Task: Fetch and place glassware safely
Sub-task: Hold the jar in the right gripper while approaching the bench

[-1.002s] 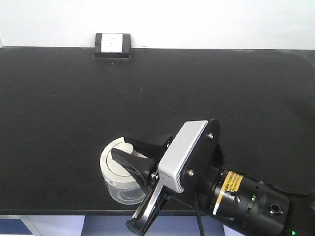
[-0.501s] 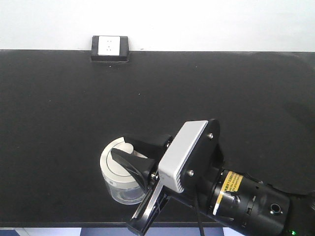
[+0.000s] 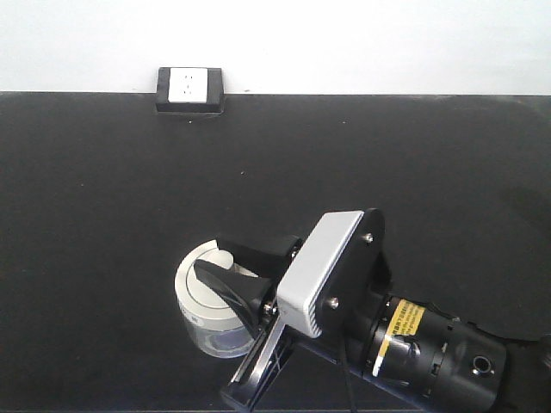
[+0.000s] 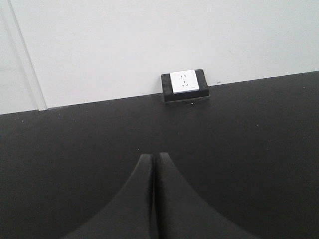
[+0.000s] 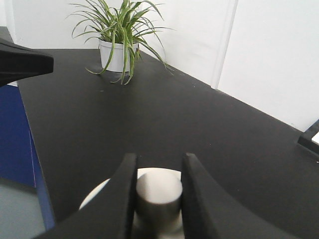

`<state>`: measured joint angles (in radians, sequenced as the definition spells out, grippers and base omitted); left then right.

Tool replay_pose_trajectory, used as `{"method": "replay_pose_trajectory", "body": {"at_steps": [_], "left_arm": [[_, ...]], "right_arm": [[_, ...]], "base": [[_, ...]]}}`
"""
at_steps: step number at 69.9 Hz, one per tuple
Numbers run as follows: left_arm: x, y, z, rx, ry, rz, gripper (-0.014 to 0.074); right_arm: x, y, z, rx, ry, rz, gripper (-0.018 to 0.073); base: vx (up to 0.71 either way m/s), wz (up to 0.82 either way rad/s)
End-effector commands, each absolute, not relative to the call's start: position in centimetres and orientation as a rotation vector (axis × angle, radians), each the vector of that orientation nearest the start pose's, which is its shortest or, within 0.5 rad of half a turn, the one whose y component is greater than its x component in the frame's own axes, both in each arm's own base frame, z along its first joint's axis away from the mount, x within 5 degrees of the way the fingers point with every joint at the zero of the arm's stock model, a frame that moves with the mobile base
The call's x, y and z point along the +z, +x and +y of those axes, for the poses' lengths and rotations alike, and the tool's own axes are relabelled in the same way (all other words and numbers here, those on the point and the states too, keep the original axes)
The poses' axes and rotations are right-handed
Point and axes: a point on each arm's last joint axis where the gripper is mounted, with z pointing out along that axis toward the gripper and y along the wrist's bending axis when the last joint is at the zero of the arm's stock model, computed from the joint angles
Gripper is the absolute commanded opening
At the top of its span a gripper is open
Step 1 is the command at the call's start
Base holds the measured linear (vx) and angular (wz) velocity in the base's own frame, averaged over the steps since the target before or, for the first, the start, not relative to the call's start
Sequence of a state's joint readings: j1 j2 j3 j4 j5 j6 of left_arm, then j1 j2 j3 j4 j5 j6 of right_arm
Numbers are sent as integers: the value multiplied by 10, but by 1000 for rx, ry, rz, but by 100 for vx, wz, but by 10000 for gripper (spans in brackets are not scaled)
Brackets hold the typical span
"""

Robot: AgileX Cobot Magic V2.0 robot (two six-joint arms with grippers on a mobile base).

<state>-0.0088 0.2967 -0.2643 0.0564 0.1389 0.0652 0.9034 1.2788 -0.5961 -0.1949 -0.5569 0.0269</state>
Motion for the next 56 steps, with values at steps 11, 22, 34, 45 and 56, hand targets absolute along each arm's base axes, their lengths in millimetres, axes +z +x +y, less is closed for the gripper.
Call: {"method": "replay_pose_trajectory", "body": {"at_steps": [11,22,34,45,56], "left_arm": [[286,81,-1,76,94,1561,-7],[286,81,-1,76,94,1561,-7],[286,82,-1,76,94,1562,-7],[285,81,-1,76,94,1564,-7],[285,81,-1,76,94,1564,-7]], "right_arm": [[306,155,213,713,-821,1241,-3],[306,155,213,713,-821,1241,-3],[306,155,214,712,-821,1242,-3],[303,156,214,709,-829,1253,-3],[303,156,214,710,-823,1256,-3]], "base": [[5,0],[5,0],[4,1],[0,0],[0,0]]}}
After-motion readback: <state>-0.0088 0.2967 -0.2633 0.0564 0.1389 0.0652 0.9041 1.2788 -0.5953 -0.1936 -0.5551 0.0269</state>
